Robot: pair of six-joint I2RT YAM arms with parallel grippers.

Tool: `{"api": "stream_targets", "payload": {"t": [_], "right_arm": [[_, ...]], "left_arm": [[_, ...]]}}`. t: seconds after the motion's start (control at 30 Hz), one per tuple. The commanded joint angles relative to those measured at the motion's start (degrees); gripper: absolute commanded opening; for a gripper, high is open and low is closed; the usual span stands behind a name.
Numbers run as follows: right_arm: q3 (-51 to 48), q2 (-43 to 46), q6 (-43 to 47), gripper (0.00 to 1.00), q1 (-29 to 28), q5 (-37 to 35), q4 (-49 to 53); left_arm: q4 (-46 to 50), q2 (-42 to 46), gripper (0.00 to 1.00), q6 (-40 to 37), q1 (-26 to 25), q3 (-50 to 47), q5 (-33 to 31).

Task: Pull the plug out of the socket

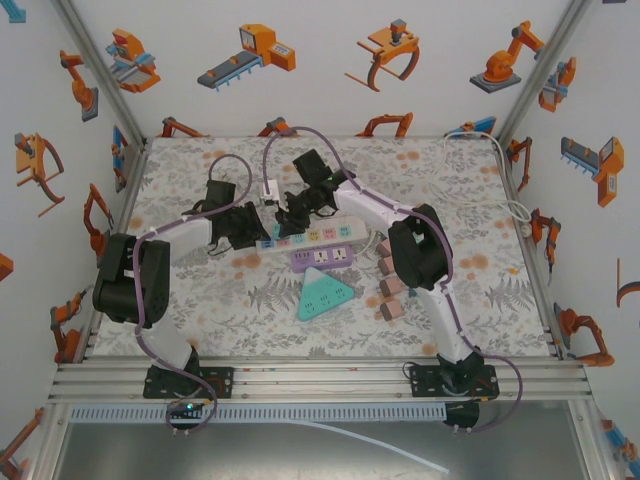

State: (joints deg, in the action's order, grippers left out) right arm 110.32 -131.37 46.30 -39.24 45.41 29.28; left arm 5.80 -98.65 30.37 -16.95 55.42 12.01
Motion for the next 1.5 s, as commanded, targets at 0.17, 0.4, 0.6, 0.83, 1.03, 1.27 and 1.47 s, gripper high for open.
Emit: {"api": "stream_targets", "payload": {"t": [0.17,0.4,0.6,0.83,1.03,1.27,1.47], "right_arm": [[0.2,5.2,-1.9,0.21,-0.4,2.2,-4.2],[-4.8,10.1,-6.3,0.19,0.2,1.9,-9.7],[-10.7,16.1,-13.9,0.17,1.1,0.3,-16.0],[-18.9,26.1,-32.8,0.14,3.4,-4.7,-22.5],[-26.5,34.8,-54.5,0.13,7.3,-13.4,-24.5],[-39.0,46.6,-67.3,0.13,11.6,-19.1,-23.1],[-48.4,58.1,-74.7,0.13,15.3,-21.9,-19.0]], "left_arm": [[5.4,-0.2,0.46,-2.6,-0.9,-0.5,-2.1],[5.9,3.8,0.47,-3.6,-0.8,1.9,-1.8],[4.9,10.8,0.51,-5.3,-0.6,2.0,-1.2],[0.2,21.6,0.54,-10.1,-1.3,-0.9,4.1],[-0.4,29.5,0.58,-22.4,-4.8,-2.4,14.7],[0.5,34.9,0.67,-37.8,-14.1,-5.0,27.9],[1.7,37.6,0.79,-48.7,-23.0,-7.7,31.9]]}}
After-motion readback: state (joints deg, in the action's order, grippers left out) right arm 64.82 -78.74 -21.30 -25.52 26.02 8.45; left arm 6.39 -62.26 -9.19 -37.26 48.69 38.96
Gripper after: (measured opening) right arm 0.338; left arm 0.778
